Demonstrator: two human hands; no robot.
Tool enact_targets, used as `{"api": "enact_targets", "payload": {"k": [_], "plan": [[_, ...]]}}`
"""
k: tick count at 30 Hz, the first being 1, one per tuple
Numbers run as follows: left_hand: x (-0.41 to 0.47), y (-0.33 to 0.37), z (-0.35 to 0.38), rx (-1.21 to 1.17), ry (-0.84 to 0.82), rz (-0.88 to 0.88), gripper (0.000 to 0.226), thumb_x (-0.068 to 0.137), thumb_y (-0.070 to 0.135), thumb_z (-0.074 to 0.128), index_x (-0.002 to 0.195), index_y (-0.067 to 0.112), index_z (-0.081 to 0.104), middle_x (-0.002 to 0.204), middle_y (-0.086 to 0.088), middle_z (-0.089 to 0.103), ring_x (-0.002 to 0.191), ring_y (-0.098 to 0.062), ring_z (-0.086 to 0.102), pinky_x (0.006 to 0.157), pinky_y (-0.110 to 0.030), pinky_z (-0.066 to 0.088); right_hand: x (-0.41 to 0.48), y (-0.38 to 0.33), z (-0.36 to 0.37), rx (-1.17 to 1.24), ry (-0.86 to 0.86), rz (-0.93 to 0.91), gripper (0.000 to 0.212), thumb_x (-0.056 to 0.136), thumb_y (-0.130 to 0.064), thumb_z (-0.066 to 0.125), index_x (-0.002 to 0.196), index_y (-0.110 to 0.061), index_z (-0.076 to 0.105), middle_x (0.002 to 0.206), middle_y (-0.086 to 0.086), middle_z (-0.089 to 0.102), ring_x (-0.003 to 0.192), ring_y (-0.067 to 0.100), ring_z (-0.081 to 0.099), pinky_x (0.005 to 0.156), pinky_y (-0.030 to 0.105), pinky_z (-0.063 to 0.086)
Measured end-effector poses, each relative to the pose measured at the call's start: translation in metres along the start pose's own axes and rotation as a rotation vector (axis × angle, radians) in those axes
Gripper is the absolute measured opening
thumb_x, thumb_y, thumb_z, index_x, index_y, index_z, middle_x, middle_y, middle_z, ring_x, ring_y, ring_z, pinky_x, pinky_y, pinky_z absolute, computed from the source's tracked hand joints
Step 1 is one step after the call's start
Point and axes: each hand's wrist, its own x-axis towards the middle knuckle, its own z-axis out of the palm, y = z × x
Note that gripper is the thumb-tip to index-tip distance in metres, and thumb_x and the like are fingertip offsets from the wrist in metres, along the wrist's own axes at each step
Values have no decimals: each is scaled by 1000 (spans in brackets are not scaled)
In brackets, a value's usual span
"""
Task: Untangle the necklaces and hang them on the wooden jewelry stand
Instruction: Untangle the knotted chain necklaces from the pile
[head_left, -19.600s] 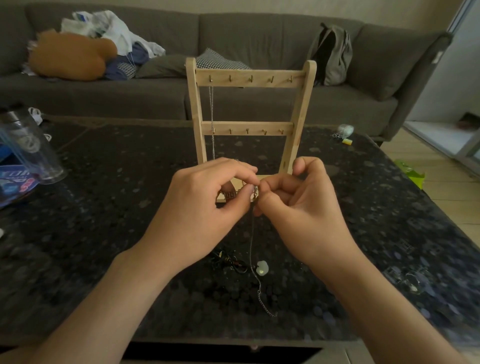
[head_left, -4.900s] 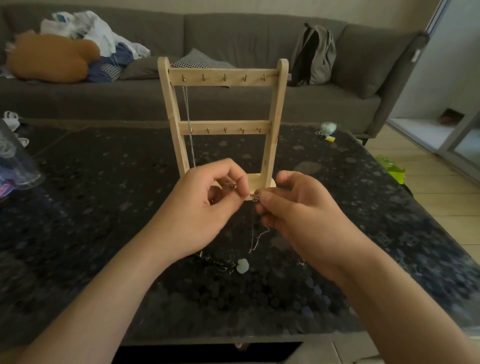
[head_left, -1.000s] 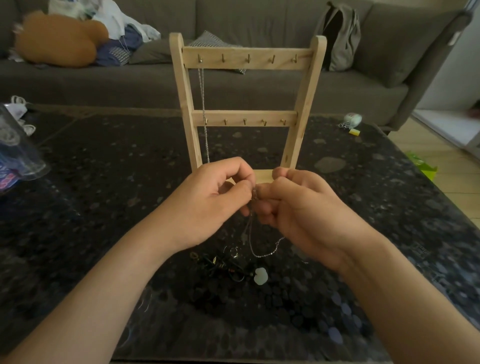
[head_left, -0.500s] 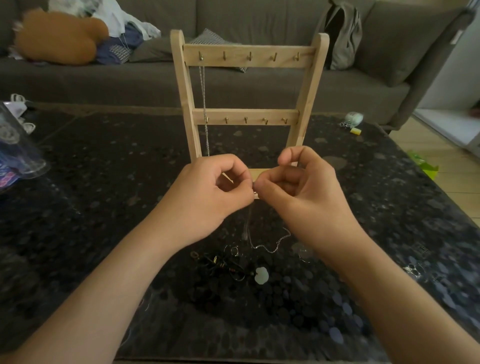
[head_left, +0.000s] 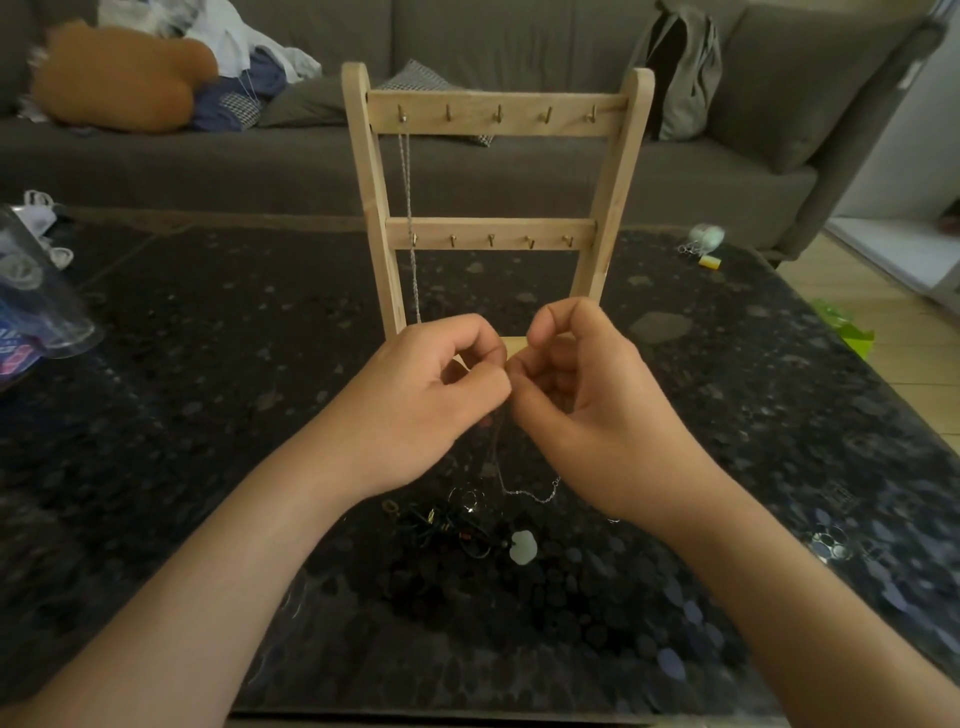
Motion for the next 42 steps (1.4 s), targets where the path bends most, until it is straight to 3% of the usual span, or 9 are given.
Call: {"api": "enact_targets", "payload": {"k": [4,11,18,25,29,33,35,38,42], "plan": [[-1,1,-3,-16,-2,3,16,106,30,58,97,25,71,88,9,73,82,-9,73,83,-40,60,1,1,-3,95,89,3,21,99,-4,71,111,-18,62,97,3,76,90,17,76,79,34,64],[-2,3,-2,-113,85,-16,11,97,30,68,92,27,77,92,7,77,83,-12,76,95,-48,61,0,-6,-8,74,133,-26,25,90,-4,84,108,-19,76,95,-6,80,91,10,79,84,29,65],[-3,6,1,-161,74,-101,15,97,26,65,91,23,79,87,2,77,80,-11,75,86,-36,50,-6,-11,-5,-209,207,-244,39,87,-6,87,118,-21,69,92,-14,76,96,6,74,81,19,55],[-1,6,2,-159,-43,-252,30,106,21,53,92,9,76,85,-13,69,80,-13,70,86,-39,48,-7,-6,-4,-399,146,-382,48,85,-1,84,120,-20,56,95,-16,72,93,-7,66,84,8,48],[0,3,3,-110,-107,-275,37,107,26,52,93,-7,63,82,-7,60,77,-12,69,86,-41,47,-7,-3,-4,-415,44,-380,51,88,5,74,116,-23,43,93,-10,66,90,9,66,78,24,54],[-1,7,5,-147,-195,-309,37,105,22,52,71,13,62,74,-3,61,70,-11,64,81,-42,43,-8,-5,-2,-363,-45,-348,46,86,10,65,113,-17,40,86,-4,65,77,13,65,61,31,52],[-1,10,7,-208,-227,-313,35,104,23,53,72,16,64,72,0,61,67,-10,61,81,-42,41,-9,-7,1,-298,-77,-328,45,86,9,64,112,-16,38,84,2,66,72,18,66,56,39,52],[-2,12,7,-335,-287,-334,25,88,34,55,90,14,69,83,-4,63,70,-10,59,83,-42,40,-9,-12,3,-145,-67,-267,44,86,8,63,107,-19,36,87,5,64,70,23,66,56,46,52],[-2,7,0,-479,-267,-367,16,79,31,57,76,18,67,88,-10,59,76,-18,61,89,-47,42,-8,-14,-2,-29,21,-210,41,84,6,63,104,-19,38,86,0,58,74,21,58,62,44,50]]}}
